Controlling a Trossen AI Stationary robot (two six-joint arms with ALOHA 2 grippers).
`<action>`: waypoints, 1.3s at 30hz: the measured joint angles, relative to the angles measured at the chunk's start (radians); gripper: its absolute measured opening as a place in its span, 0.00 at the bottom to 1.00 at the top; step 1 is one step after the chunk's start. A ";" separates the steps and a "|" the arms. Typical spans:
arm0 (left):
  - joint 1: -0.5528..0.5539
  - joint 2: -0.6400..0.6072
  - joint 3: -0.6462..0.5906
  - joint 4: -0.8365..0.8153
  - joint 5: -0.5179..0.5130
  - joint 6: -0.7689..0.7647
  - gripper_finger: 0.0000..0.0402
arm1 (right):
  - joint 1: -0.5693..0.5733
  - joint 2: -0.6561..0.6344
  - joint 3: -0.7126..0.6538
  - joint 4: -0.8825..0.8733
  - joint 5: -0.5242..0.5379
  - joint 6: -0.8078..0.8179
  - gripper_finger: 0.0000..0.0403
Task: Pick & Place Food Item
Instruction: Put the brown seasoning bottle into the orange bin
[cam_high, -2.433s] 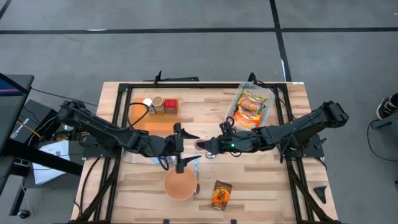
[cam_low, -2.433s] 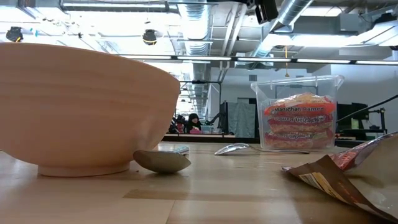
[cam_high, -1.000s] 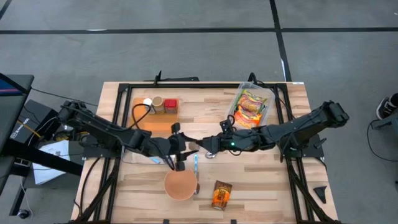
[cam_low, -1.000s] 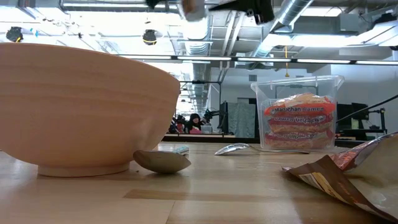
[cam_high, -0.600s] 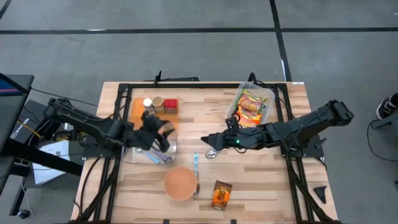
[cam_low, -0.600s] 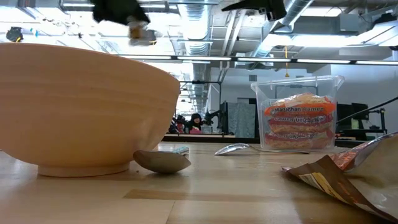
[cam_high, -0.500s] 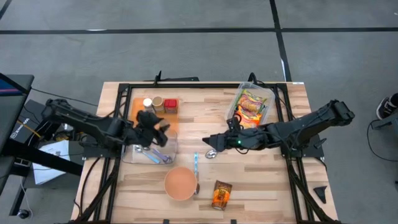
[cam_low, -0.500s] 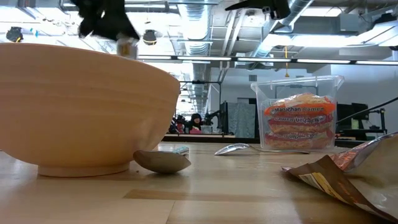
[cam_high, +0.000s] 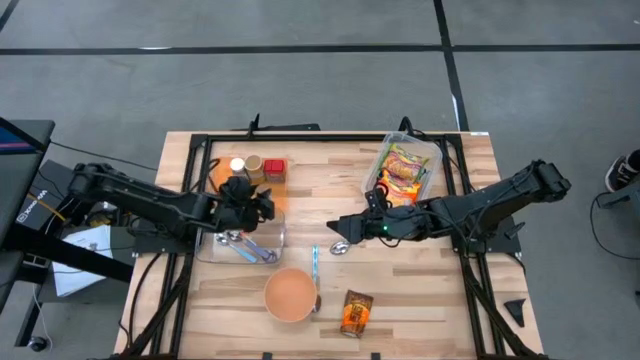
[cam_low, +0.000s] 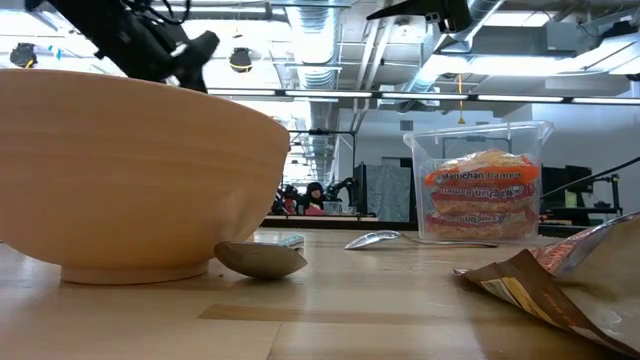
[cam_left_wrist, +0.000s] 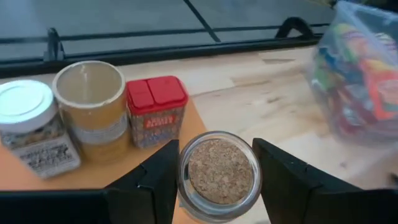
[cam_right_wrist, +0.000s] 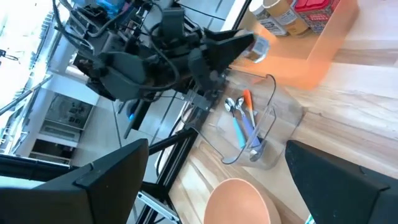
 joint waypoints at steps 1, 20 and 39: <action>0.010 0.022 -0.001 0.023 -0.003 0.015 0.43 | 0.000 0.000 0.000 0.000 0.000 -0.001 0.92; 0.166 0.283 -0.001 0.158 0.007 -0.139 0.43 | -0.004 0.000 0.000 0.012 -0.001 -0.012 0.92; 0.166 0.376 -0.001 0.195 0.067 -0.192 0.43 | -0.035 -0.022 0.000 -0.004 -0.008 -0.045 0.92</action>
